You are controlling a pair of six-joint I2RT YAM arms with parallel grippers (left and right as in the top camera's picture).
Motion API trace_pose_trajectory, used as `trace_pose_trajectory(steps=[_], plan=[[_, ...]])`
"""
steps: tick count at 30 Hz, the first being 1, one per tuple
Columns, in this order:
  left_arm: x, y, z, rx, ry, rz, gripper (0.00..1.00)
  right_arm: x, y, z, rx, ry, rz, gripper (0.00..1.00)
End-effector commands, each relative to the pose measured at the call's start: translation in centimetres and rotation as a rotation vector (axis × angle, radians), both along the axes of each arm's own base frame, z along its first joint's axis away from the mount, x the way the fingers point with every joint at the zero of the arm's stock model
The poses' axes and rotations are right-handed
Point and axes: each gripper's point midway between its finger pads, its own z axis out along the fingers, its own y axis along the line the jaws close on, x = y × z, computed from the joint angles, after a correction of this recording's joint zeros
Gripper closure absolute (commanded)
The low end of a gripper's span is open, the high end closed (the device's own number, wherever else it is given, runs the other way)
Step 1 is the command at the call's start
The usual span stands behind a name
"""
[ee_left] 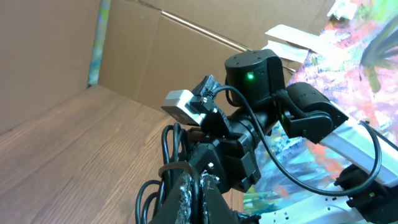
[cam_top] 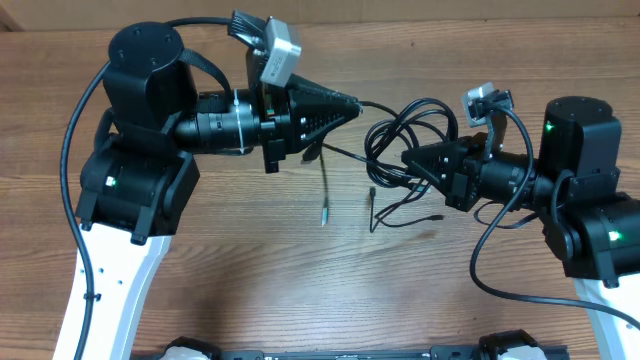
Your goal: Untangle cables
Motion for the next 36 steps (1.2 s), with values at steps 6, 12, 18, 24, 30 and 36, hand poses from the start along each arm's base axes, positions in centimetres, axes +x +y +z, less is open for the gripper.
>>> trace_pose_trajectory(steps=[6,12,18,24,30,36], plan=[[3.6,2.9,-3.6,0.153,0.102,0.334,0.57,0.4,-0.4,-0.5,-0.013,0.008,-0.025,0.96],[2.9,2.7,-4.7,0.192,0.112,0.303,0.53,0.0,0.3,0.6,0.03,-0.024,0.03,0.96],[0.7,2.3,-6.0,0.247,0.056,0.178,0.57,-1.1,1.4,2.2,0.1,-0.062,0.132,0.96],[-2.2,-0.2,-6.4,0.266,-0.009,0.037,0.61,-1.5,1.6,2.6,0.12,-0.075,0.161,0.96],[-2.0,-1.1,-7.1,0.295,-0.024,0.033,0.55,-2.1,1.9,3.0,0.143,-0.071,0.199,0.96],[-0.4,-1.4,-7.7,0.306,-0.014,0.061,0.38,-3.0,2.3,3.5,0.177,-0.066,0.253,0.96]])
